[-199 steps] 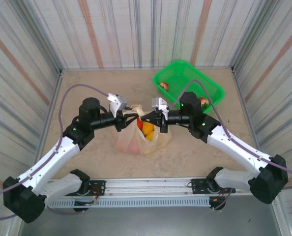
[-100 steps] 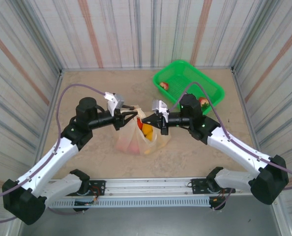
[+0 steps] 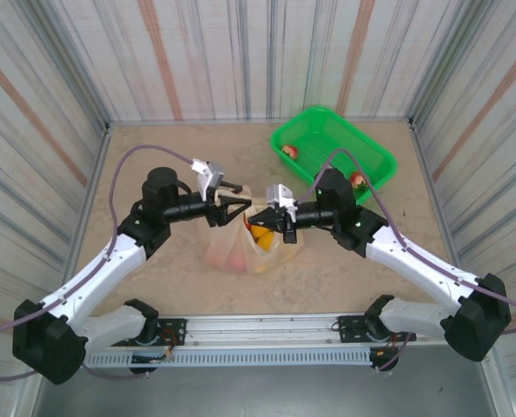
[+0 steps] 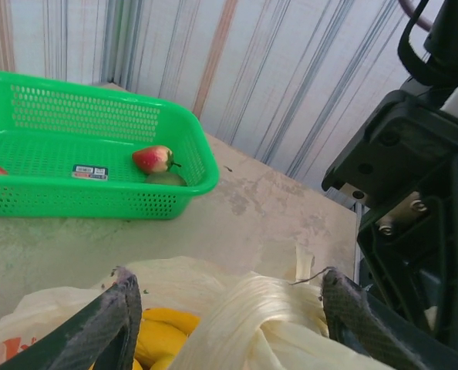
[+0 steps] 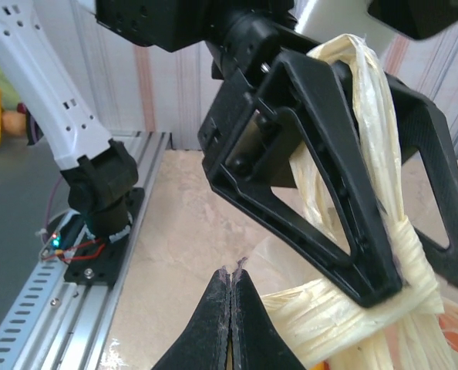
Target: Place the fake fruits into the plastic bag and tie a complex knot
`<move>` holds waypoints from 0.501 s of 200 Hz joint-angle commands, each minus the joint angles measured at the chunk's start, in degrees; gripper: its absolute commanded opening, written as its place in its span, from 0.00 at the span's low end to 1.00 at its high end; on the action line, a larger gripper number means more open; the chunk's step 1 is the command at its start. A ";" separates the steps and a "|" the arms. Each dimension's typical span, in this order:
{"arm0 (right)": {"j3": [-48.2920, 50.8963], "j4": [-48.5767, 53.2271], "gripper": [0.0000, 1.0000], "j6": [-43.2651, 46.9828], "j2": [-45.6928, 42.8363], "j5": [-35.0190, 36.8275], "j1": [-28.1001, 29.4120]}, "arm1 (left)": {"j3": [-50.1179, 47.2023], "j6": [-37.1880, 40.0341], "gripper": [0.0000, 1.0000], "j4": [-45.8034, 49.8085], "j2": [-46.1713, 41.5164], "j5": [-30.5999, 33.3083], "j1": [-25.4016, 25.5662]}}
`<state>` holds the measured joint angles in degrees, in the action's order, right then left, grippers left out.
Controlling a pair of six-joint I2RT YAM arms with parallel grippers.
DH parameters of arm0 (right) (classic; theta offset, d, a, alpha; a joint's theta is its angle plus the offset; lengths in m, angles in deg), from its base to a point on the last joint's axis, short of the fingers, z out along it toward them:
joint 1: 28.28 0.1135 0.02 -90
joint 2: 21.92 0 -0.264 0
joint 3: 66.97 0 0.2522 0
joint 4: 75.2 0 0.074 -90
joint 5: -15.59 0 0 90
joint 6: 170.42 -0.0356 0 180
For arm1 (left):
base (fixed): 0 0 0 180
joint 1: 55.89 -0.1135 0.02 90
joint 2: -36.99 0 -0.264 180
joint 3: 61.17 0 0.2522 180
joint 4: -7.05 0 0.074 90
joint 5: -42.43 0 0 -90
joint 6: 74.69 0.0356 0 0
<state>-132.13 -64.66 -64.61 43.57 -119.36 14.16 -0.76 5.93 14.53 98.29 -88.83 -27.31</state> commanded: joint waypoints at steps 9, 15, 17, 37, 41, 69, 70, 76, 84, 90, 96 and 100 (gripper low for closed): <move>-0.79 3.00 0.00 4.54 0.61 0.82 1.20 | 0.98 -1.12 0.64 -0.79 0.64 -2.25 0.22; -0.93 3.81 0.00 5.61 0.81 1.40 1.25 | 1.17 -1.07 0.63 -0.60 0.69 -2.46 0.23; -0.97 4.21 0.00 5.91 0.89 1.59 1.34 | 1.23 -1.03 0.63 -0.53 0.76 -2.50 0.24; -1.43 7.00 0.00 8.79 1.48 2.96 1.54 | 1.57 -0.59 0.54 -0.13 1.19 -3.67 0.19; -1.49 7.33 0.00 9.16 1.56 3.18 1.53 | 1.68 -0.48 0.51 -0.01 1.29 -3.94 0.18; -1.03 7.97 0.00 10.55 1.78 5.62 1.56 | 2.37 0.63 0.26 0.56 2.07 -5.79 0.18; -1.01 7.93 0.00 10.55 1.76 5.68 1.58 | 2.38 0.70 0.25 0.61 2.11 -5.82 0.22; -0.83 7.72 0.00 10.64 1.58 6.19 1.43 | 2.61 0.97 0.19 0.72 2.24 -6.18 0.18; -0.56 7.33 0.00 10.64 1.53 6.66 1.50 | 2.74 1.41 0.13 0.82 2.33 -6.67 0.24; -0.55 7.24 0.00 10.72 1.45 6.89 1.43 | 2.87 1.76 0.09 0.92 2.41 -6.89 0.24; -0.62 7.27 0.00 10.73 1.43 7.07 1.50 | 3.04 2.07 0.05 0.95 2.47 -7.12 0.25; -0.77 7.39 0.00 10.73 1.39 7.07 1.43 | 3.17 2.24 0.02 1.08 2.54 -7.18 0.24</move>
<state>-132.15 -58.32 -55.87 45.17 -114.23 15.27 0.05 6.49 15.05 100.67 -93.28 -27.27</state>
